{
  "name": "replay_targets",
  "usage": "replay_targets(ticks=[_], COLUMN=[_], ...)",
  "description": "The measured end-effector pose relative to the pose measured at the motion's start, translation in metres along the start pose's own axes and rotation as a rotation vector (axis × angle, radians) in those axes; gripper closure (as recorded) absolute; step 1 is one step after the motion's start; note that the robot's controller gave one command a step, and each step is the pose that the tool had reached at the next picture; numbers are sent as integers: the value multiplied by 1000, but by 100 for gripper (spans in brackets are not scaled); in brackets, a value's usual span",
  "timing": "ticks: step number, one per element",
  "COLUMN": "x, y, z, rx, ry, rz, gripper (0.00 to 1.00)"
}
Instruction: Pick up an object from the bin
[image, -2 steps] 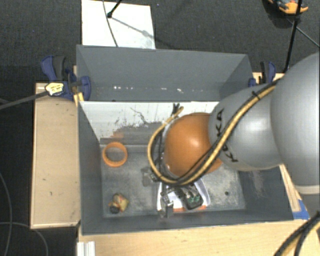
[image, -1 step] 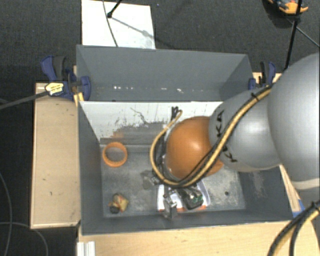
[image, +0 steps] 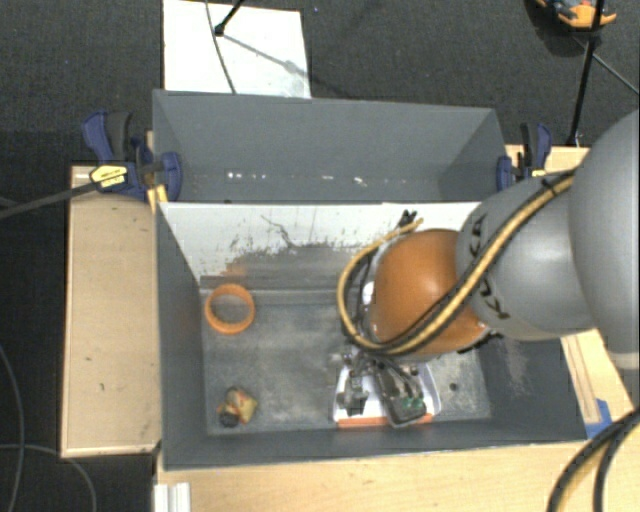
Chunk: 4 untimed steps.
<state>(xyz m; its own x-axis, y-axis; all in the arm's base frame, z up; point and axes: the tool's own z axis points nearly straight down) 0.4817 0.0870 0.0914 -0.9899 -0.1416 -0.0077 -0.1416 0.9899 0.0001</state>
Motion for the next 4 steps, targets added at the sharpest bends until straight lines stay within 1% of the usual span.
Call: replay_targets(ticks=[1,2,3,4], x=[0,-6,-1,-15], y=[0,-6,-4,-18], z=[0,-18,-20,-78], rx=[0,1,-1,0], ry=[0,3,-1,10], rz=[3,11,10,11], gripper=[100,100,100,100])
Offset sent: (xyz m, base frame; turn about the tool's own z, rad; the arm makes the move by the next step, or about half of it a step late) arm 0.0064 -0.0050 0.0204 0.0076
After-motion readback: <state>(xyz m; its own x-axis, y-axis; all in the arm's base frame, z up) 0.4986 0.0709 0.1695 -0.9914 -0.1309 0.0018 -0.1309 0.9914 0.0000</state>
